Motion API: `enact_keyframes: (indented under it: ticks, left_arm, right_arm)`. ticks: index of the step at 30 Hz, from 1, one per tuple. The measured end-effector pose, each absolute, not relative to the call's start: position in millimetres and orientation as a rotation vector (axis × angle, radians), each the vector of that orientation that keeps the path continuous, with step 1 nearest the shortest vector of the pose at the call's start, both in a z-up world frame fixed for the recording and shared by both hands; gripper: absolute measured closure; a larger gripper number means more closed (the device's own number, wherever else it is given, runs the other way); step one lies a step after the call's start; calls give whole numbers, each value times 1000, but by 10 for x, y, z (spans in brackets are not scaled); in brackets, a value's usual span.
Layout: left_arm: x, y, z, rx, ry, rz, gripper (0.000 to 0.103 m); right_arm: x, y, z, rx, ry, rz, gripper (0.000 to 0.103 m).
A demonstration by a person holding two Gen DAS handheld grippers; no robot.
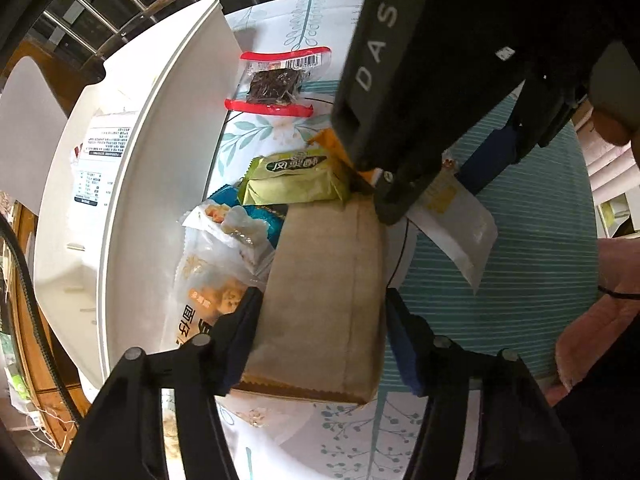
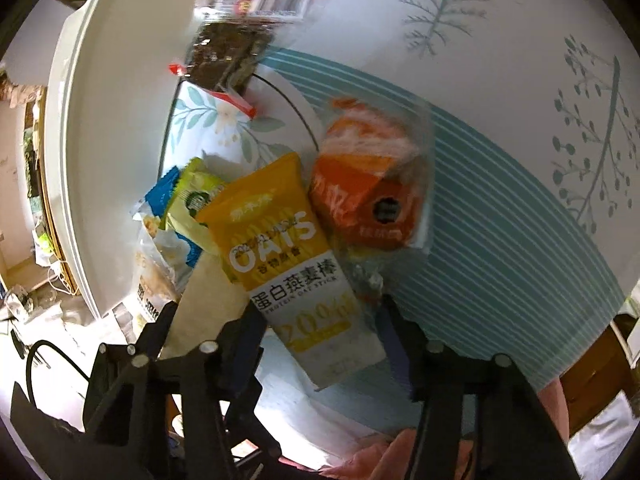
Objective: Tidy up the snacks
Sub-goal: 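Grasp the OATS pack with the right tool while the left tool grasps the brown paper snack, then carry the OATS pack and brown paper snack into the white tray and open both tools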
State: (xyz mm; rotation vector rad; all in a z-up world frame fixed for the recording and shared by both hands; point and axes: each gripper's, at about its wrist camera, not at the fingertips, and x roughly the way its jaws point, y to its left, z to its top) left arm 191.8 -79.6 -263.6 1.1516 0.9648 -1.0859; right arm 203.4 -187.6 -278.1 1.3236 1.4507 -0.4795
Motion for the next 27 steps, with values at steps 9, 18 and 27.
enact_keyframes:
  ticks: [9, 18, 27]
  left_arm:
    - [1919, -725, -2598, 1113, 1000, -1050, 48]
    - [1999, -494, -2452, 960, 1106, -1002, 49]
    - [2134, -269, -2228, 684, 1204, -948, 49]
  right_arm:
    - [1936, -1887, -2760, 1346, 1448, -490, 60]
    - [1803, -1840, -2687, 1352, 1411, -498, 64]
    - [1592, -1702, -2421, 1368, 1346, -509, 64]
